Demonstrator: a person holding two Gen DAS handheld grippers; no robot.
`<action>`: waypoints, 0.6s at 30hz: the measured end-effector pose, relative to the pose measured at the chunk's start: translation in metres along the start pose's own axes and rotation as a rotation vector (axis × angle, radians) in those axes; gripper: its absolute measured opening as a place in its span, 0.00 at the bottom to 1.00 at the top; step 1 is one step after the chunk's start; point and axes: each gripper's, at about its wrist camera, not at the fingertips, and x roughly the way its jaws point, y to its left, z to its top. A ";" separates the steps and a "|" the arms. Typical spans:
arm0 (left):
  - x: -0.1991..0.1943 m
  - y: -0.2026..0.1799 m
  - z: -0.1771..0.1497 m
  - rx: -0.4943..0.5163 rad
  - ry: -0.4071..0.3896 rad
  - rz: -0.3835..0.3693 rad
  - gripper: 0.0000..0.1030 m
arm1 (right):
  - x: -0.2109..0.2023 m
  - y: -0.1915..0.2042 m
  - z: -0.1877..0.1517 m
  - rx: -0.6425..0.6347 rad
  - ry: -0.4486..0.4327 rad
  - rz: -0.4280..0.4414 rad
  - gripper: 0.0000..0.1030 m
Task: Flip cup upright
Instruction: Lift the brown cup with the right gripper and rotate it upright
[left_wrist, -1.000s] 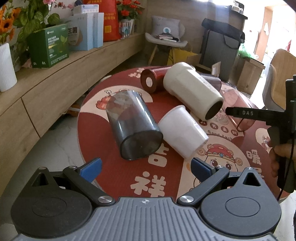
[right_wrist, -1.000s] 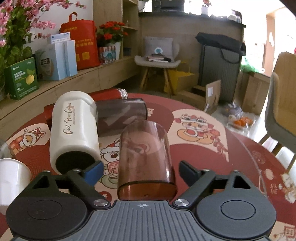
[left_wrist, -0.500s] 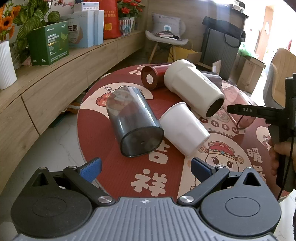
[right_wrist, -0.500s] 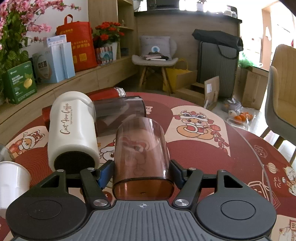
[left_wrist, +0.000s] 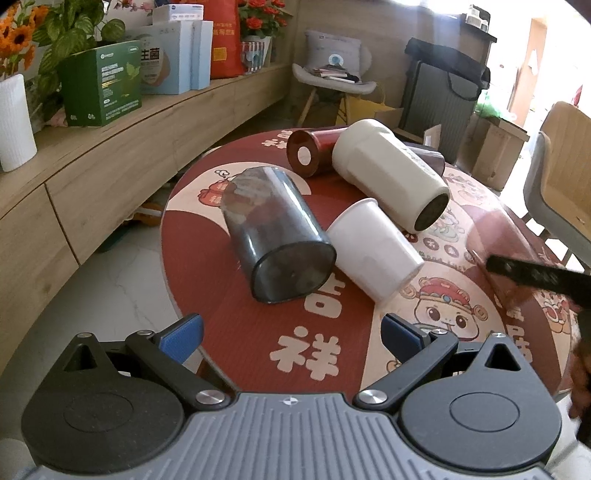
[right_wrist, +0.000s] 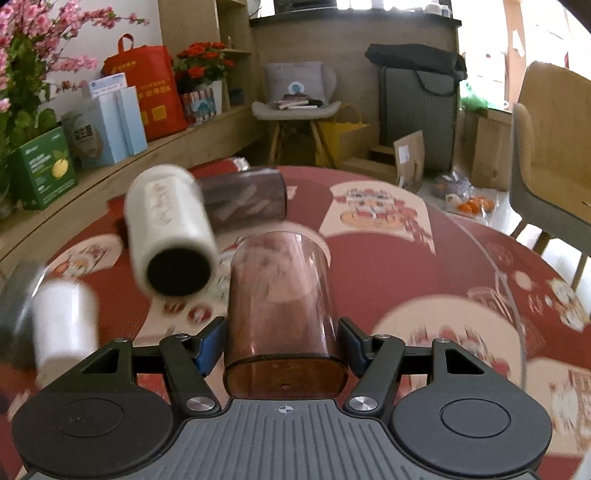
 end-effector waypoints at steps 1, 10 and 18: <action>-0.001 0.000 -0.001 0.002 -0.004 0.004 1.00 | -0.006 0.002 -0.004 0.005 0.005 -0.002 0.59; -0.015 0.008 -0.010 -0.010 0.003 0.032 1.00 | -0.052 0.043 -0.040 -0.034 0.032 -0.012 0.59; -0.034 0.012 -0.022 0.001 0.015 0.044 1.00 | -0.070 0.073 -0.056 -0.014 0.060 0.012 0.59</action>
